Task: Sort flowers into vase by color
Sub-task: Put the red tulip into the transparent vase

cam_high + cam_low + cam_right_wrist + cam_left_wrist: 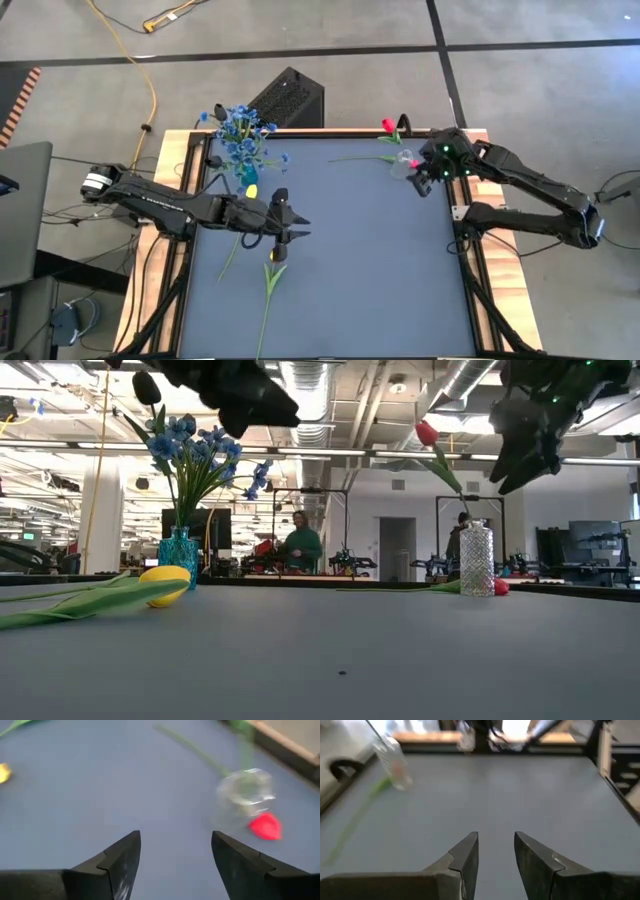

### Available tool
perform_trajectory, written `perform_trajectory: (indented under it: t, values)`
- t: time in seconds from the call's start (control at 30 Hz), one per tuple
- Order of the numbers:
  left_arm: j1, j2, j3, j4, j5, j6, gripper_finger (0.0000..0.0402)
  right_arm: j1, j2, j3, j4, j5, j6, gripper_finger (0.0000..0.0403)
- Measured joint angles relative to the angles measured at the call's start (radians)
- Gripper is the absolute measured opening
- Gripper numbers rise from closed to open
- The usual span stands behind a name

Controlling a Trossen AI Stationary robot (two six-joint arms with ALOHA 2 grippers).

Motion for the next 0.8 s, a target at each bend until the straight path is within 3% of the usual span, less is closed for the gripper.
perform_trajectory:
  t: [0.13,0.33,0.43,0.57,0.8]
  values:
    - [-0.038,0.000,0.000,-0.095,0.035,-0.066,0.0113,0.136,-0.004,0.000,0.011,0.005,0.057,0.0271]
    - [-0.109,-0.010,0.000,-0.368,0.079,-0.264,0.0113,0.378,0.000,0.000,0.056,0.034,0.158,0.0271]
    - [-0.134,-0.010,0.000,-0.422,0.024,-0.343,0.0113,0.508,0.005,0.000,0.066,0.116,0.207,0.0270]
    - [-0.159,-0.010,0.000,-0.369,-0.061,-0.370,0.0113,0.663,0.004,-0.001,0.061,0.250,0.270,0.0270]
    - [-0.189,0.093,0.001,-0.145,-0.053,-0.271,0.0113,0.899,0.003,-0.047,0.062,0.436,0.404,0.0270]
